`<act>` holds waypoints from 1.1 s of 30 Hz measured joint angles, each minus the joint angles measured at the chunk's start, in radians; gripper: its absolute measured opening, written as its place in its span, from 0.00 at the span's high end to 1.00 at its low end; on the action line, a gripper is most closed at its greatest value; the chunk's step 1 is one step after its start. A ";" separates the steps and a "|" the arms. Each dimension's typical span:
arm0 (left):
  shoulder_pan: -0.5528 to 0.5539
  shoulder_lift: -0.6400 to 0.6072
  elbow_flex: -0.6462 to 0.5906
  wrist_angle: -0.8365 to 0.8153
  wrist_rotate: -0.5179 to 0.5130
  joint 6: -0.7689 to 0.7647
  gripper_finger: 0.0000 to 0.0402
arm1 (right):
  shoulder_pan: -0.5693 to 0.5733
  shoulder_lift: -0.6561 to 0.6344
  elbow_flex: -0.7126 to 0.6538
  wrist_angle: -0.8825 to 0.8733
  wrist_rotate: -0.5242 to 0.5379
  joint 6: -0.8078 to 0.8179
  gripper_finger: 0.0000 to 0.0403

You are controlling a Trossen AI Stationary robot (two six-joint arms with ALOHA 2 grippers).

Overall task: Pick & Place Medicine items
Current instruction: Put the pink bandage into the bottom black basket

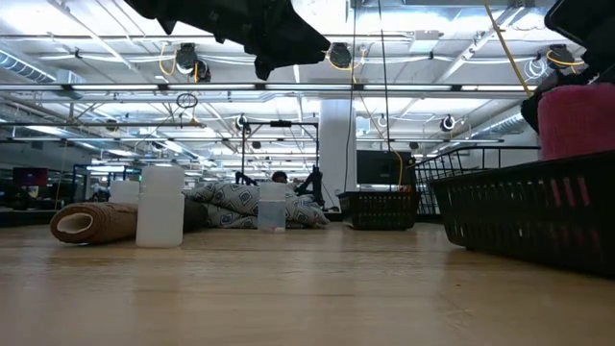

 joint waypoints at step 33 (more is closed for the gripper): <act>-0.002 0.000 0.000 -0.052 0.001 -0.019 0.67 | 0.002 0.098 0.541 -0.956 -0.107 0.004 0.75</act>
